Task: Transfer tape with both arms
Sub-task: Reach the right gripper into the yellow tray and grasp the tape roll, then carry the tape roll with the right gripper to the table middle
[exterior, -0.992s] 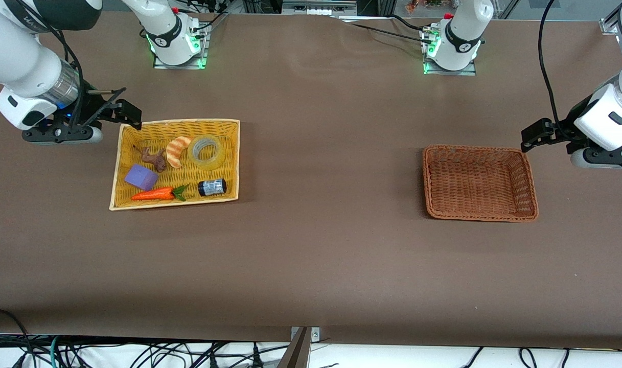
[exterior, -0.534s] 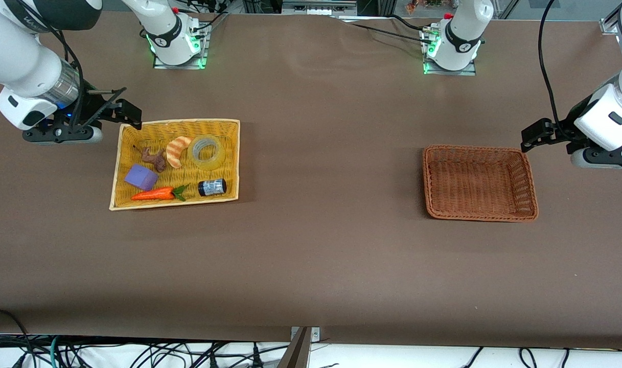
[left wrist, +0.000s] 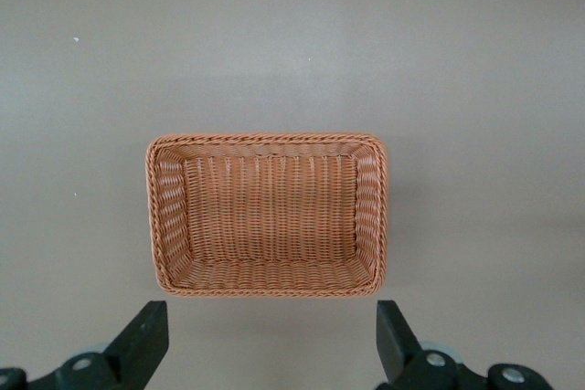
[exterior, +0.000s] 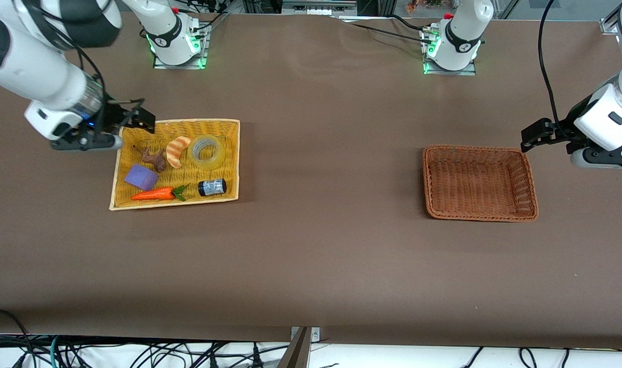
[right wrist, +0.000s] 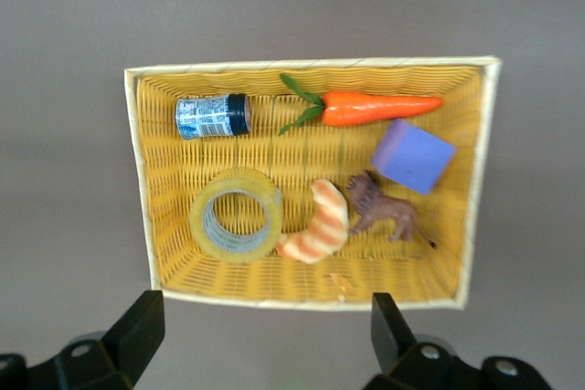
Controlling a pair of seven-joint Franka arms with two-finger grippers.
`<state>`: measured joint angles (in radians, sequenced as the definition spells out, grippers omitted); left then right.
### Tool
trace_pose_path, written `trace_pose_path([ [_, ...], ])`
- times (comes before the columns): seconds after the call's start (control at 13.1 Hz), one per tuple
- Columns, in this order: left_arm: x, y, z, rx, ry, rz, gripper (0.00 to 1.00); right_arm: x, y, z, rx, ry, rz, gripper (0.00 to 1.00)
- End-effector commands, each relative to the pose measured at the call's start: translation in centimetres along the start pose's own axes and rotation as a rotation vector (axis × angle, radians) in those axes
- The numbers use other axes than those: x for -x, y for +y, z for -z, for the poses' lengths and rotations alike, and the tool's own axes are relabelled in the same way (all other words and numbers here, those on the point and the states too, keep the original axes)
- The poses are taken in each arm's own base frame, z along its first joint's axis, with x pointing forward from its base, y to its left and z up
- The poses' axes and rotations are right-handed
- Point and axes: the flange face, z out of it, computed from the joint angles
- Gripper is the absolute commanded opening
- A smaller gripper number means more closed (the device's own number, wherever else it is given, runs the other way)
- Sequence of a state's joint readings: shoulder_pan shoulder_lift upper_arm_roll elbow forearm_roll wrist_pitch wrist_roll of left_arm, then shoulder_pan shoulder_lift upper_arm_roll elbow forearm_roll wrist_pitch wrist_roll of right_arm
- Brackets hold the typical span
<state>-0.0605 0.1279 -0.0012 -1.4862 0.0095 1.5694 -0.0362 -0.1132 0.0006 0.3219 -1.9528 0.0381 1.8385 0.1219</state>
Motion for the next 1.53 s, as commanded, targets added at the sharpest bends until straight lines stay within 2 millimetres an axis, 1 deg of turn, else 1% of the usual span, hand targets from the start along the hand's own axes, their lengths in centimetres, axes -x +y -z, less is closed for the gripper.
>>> trace_pose_path([
  [0.0,-0.1,0.3,0.6,0.010,-0.002,-0.011,1.00,0.6,-0.5,-8.0,-0.004,-0.017,0.014,1.00],
  [0.15,-0.2,0.1,0.5,0.016,-0.002,-0.007,1.00,0.6,-0.7,-13.6,-0.020,-0.033,0.020,1.00],
  [0.23,-0.2,0.2,0.5,0.010,0.000,-0.008,1.00,1.2,-0.8,-16.5,-0.026,-0.019,0.024,1.00],
  [0.31,-0.2,0.1,0.5,0.010,-0.002,-0.007,1.00,1.8,-0.8,-18.9,-0.031,-0.009,0.027,1.00],
  [0.38,-0.2,0.1,0.5,0.008,-0.002,-0.008,1.00,2.4,-0.8,-20.6,-0.036,-0.004,0.027,1.00],
  [0.53,-0.2,0.1,0.5,0.008,-0.002,-0.008,1.00,3.3,-0.7,-23.2,-0.043,-0.013,0.026,1.00],
  [0.69,-0.2,0.2,0.5,0.010,-0.002,-0.008,1.00,3.9,-0.5,-25.5,-0.054,0.006,0.026,1.00],
  [0.76,-0.2,0.0,0.4,0.010,-0.003,-0.005,1.00,4.0,-0.6,-26.0,-0.058,0.006,0.028,0.99],
  [0.84,-0.2,0.0,0.4,0.010,-0.003,-0.004,1.00,4.0,-0.6,-26.3,-0.058,0.002,0.029,0.87],
  [0.92,-0.2,0.0,0.4,0.010,-0.003,-0.005,1.00,4.1,-0.6,-26.6,-0.059,-0.004,0.028,0.70],
  [0.99,-0.2,0.0,0.4,0.010,-0.003,-0.007,1.00,4.1,-0.6,-26.6,-0.059,-0.004,0.031,0.49],
  [1.14,-0.2,0.1,0.4,0.010,-0.003,-0.007,1.00,4.0,-0.6,-26.5,-0.058,-0.005,0.032,0.13],
  [1.22,-0.2,0.3,0.5,0.011,-0.002,-0.008,1.00,4.0,-0.6,-26.3,-0.058,-0.004,0.031,0.00],
  [1.3,-0.2,0.3,0.5,0.011,-0.002,-0.008,1.00,3.6,-0.6,-25.5,-0.056,0.009,0.035,0.00],
  [1.37,-0.2,0.3,0.5,0.011,-0.002,-0.008,1.00,3.4,-0.6,-24.0,-0.037,0.017,0.052,0.00],
  [1.45,-0.1,0.3,0.5,0.010,-0.003,-0.010,1.00,2.6,-0.8,-21.6,0.001,0.016,0.084,0.00],
])
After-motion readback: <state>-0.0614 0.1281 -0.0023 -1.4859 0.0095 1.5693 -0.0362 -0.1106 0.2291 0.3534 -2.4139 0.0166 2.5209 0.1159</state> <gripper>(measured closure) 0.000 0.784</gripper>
